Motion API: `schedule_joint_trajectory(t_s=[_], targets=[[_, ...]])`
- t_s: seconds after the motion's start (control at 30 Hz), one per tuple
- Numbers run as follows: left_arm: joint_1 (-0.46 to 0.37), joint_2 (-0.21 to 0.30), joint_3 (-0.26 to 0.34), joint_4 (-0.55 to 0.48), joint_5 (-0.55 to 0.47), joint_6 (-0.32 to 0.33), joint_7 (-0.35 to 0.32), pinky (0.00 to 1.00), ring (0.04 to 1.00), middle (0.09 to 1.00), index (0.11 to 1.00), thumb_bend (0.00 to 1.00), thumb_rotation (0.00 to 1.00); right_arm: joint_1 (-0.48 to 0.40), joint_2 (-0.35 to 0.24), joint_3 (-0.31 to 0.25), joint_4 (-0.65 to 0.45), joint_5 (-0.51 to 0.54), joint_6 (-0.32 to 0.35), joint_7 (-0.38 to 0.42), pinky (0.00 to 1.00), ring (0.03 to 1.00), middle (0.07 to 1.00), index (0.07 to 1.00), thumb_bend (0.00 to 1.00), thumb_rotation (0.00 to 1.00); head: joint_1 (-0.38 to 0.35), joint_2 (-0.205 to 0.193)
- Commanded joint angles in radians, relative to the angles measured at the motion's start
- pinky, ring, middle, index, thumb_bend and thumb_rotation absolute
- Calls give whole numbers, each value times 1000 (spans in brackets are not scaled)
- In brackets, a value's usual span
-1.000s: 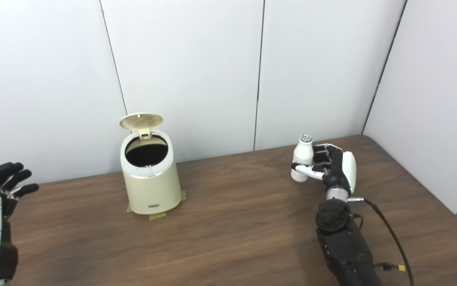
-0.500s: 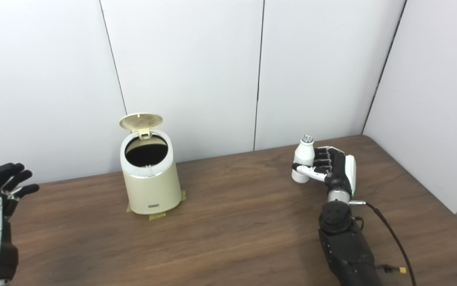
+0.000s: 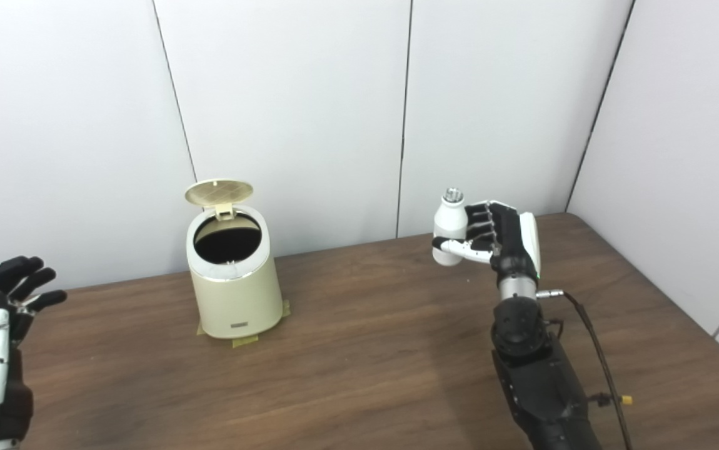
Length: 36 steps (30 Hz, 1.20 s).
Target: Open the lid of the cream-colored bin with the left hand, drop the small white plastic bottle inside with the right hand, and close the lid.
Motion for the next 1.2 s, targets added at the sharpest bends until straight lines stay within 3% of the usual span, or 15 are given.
schedule_joint_trajectory(t_s=[0.0, 0.13, 0.17, 0.27, 0.33, 0.47, 0.63, 0.8, 1.0, 1.17], targets=[[-31, -2, -7, -21, 10, -26, -1, 643, 745, 758, 729, 249, 545, -35, -19, 0, -62, -9, -9, 25, 354, 426, 500, 494, 518, 0, 0, 1], [-31, -9, -10, -31, 8, -3, 5, 638, 738, 753, 725, 260, 538, -48, 9, 27, -185, -44, 73, 59, 370, 454, 513, 466, 518, 0, 5, 0], [-32, -10, -10, -31, 8, -2, 5, 636, 738, 752, 723, 258, 536, -50, 13, 34, -205, -53, 84, 67, 433, 516, 529, 461, 520, 0, 7, -1], [-34, -16, -10, -31, 9, -2, 7, 637, 738, 751, 720, 256, 530, -55, 19, 50, -240, -63, 98, 91, 401, 475, 507, 471, 526, 0, 10, -5], [-35, -20, -10, -31, 15, -5, 10, 635, 734, 747, 717, 260, 518, -57, 27, 58, -268, -51, 97, 119, 457, 516, 521, 458, 525, 0, 13, -5], [-36, -25, -13, -26, 27, -15, 11, 626, 727, 744, 716, 258, 507, -69, 60, 60, -318, -13, 110, 166, 364, 422, 490, 476, 528, 0, 24, -6], [-33, -33, -18, -15, 51, -22, 17, 638, 733, 747, 724, 249, 536, -88, 107, 74, -377, -3, 153, 206, 355, 413, 484, 478, 528, 0, 44, -9], [-32, -39, -26, 10, 76, -39, 26, 657, 755, 763, 734, 242, 564, -108, 139, 91, -365, -13, 101, 211, 326, 394, 469, 491, 529, 0, 89, -20], [-32, -48, -34, 48, 101, -76, 33, 639, 740, 752, 731, 244, 490, -128, 180, 91, -324, 25, 45, 211, 342, 424, 482, 498, 520, 0, 139, -27], [-31, -51, -42, 75, 109, -107, 34, 647, 745, 756, 736, 236, 485, -142, 206, 107, -310, 47, 25, 230, 332, 427, 480, 501, 520, 0, 176, -29]])
